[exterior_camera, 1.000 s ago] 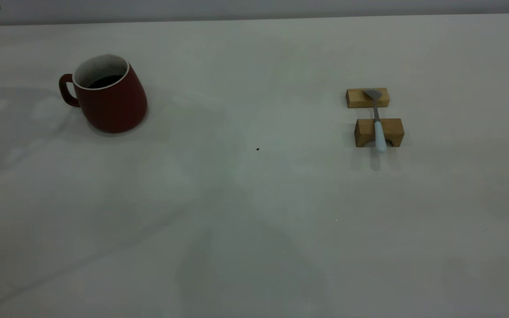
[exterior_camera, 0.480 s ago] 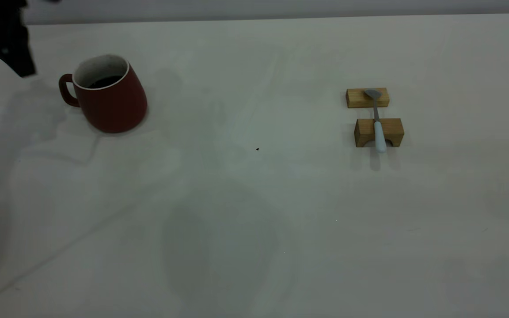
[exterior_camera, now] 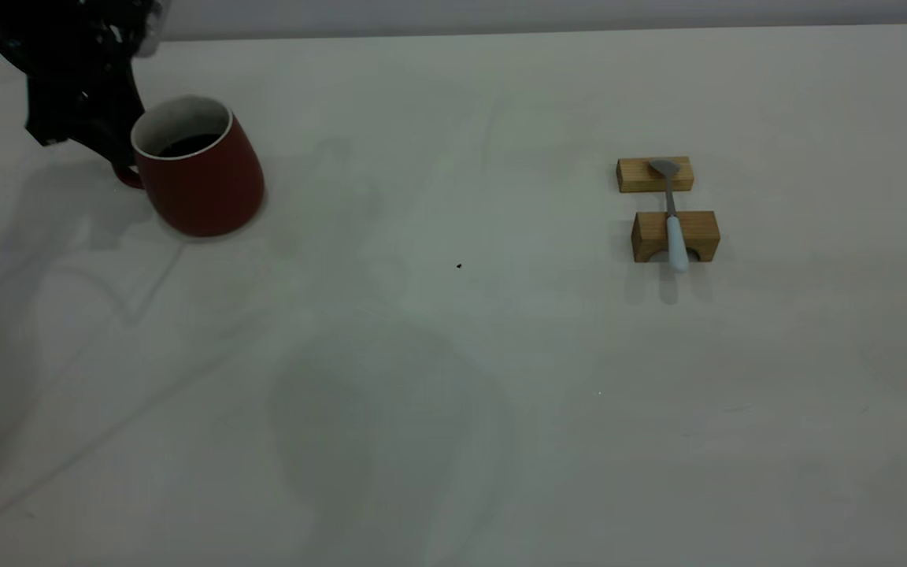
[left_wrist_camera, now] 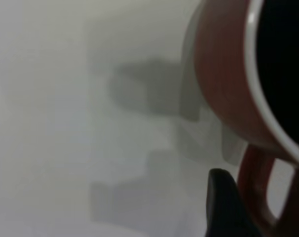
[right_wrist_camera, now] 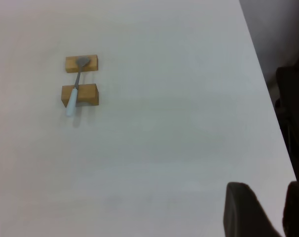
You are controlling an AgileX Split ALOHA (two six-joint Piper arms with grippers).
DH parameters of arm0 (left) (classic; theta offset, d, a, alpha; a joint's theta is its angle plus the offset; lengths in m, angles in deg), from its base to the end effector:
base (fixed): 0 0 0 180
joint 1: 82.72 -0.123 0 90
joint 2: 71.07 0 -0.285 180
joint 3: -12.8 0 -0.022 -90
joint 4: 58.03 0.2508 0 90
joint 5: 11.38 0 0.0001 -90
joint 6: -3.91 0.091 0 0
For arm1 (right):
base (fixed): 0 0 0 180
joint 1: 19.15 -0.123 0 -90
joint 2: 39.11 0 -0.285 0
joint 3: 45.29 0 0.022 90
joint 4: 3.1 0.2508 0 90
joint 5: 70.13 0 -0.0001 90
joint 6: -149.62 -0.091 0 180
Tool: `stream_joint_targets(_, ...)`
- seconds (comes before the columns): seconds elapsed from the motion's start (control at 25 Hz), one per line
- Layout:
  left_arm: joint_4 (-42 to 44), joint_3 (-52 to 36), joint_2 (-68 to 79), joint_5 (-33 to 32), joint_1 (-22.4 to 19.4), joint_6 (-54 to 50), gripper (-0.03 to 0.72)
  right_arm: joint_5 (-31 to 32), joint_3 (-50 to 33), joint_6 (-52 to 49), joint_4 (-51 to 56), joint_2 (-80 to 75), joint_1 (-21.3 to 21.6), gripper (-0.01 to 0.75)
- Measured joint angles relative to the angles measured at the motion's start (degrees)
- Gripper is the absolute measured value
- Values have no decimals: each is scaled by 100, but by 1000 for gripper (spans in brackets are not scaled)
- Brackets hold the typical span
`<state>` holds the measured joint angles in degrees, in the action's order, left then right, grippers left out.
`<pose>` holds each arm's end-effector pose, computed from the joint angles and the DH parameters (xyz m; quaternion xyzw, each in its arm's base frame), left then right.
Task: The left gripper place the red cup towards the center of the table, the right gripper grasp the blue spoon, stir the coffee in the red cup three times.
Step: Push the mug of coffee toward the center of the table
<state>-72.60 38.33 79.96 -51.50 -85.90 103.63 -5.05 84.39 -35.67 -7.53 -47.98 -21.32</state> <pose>0.4900 0.0124 0.0467 0.6772 0.7192 0.0390 0.1503 -0.0022 -0.0065 0.2632 0.0260 0.8830 -0.0081 0.4686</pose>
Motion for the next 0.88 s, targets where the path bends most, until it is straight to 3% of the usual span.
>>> stream_joint_targets(0.24, -34, 0, 205, 106, 234, 110, 449, 0, 0, 0, 2, 0, 0, 237)
stream_joint_targets(0.52, -506, 0, 216, 159, 792, 117, 449, 0, 0, 0, 2, 0, 0, 237)
stream_joint_targets(0.88, -1011, 0, 273, 692, 1601, 128, 449, 0, 0, 0, 2, 0, 0, 237)
